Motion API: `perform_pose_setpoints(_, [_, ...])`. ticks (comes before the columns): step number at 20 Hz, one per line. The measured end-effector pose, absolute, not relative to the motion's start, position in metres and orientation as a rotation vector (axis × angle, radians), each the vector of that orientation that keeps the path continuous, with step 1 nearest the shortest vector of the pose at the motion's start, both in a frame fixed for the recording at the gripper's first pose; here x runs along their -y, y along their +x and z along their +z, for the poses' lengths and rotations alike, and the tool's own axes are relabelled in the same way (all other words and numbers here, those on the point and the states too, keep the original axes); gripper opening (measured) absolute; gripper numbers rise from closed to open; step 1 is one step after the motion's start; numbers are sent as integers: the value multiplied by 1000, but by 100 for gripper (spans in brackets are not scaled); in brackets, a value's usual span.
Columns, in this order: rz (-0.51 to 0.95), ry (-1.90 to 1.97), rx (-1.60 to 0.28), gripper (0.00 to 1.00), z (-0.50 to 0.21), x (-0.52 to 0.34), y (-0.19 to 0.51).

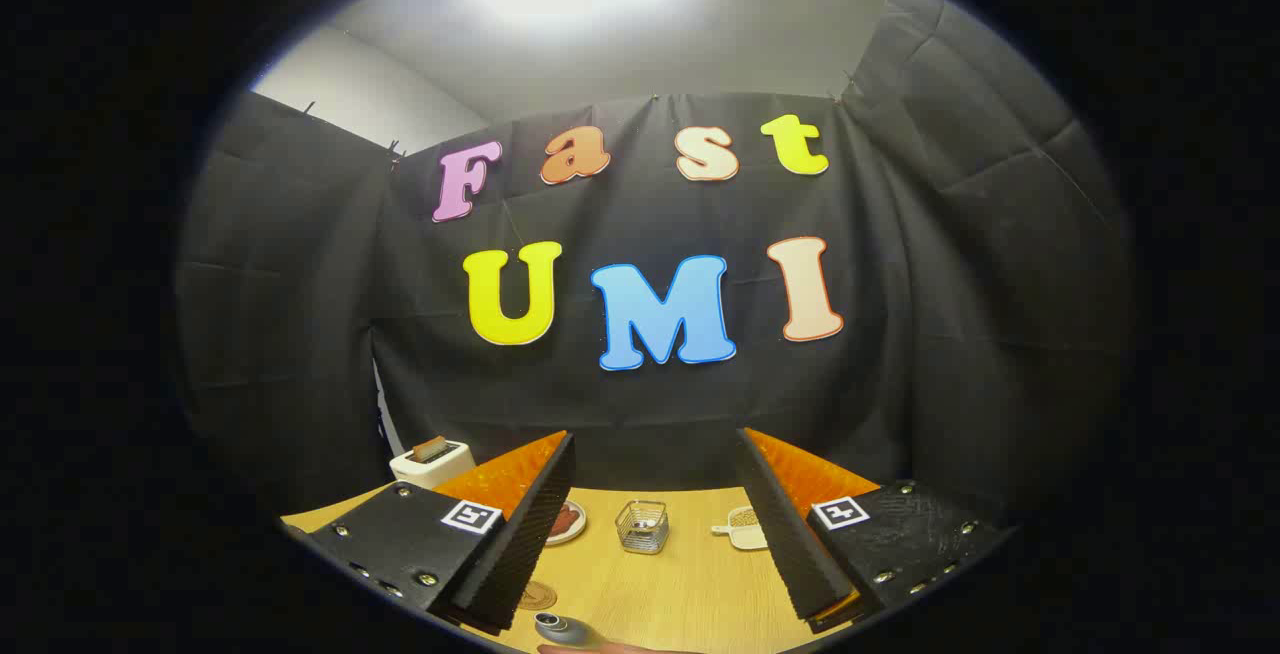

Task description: Take the bottle from table, then pour the juice into the cup, finally place the bottle on the coaster

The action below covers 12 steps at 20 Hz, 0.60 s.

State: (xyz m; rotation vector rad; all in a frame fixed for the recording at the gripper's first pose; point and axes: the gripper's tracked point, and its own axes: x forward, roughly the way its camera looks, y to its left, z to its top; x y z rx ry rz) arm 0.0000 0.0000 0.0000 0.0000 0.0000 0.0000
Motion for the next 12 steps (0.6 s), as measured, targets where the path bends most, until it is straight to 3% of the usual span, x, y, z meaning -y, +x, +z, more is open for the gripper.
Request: perform_pose_setpoints(12, [17,-18,42,97,6,-13,-9])
